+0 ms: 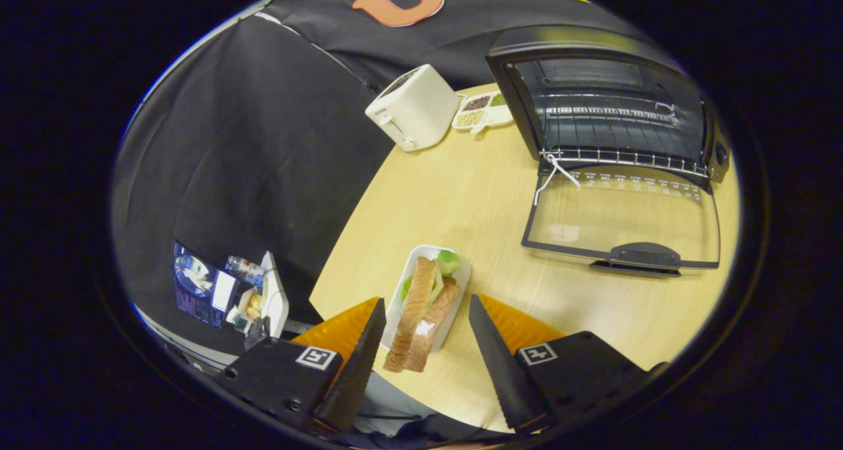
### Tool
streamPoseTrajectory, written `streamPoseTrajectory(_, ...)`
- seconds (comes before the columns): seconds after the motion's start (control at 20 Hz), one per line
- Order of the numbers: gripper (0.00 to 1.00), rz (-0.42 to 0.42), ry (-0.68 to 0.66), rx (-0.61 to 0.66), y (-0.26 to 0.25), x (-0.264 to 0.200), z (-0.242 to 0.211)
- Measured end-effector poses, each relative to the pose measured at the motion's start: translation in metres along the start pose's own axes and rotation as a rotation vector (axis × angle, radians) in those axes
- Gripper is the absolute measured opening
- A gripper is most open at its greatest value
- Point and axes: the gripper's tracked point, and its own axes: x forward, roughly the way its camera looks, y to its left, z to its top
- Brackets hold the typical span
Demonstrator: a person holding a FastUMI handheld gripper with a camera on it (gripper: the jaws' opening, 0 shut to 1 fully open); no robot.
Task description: Open the toaster oven, put the food inside, and close the toaster oven door.
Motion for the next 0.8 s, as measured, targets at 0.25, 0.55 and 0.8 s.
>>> streamPoseTrajectory(0.25, 0.75, 0.0, 0.116, 0.018, -0.001, 0.009, -0.013)
streamPoseTrajectory(0.55, 0.45, -0.013, 0.103, -0.017, 0.001, 0.009, -0.018)
streamPoseTrajectory(0.8, 0.38, 0.024, 0.058, -0.01, 0.019, -0.01, -0.017)
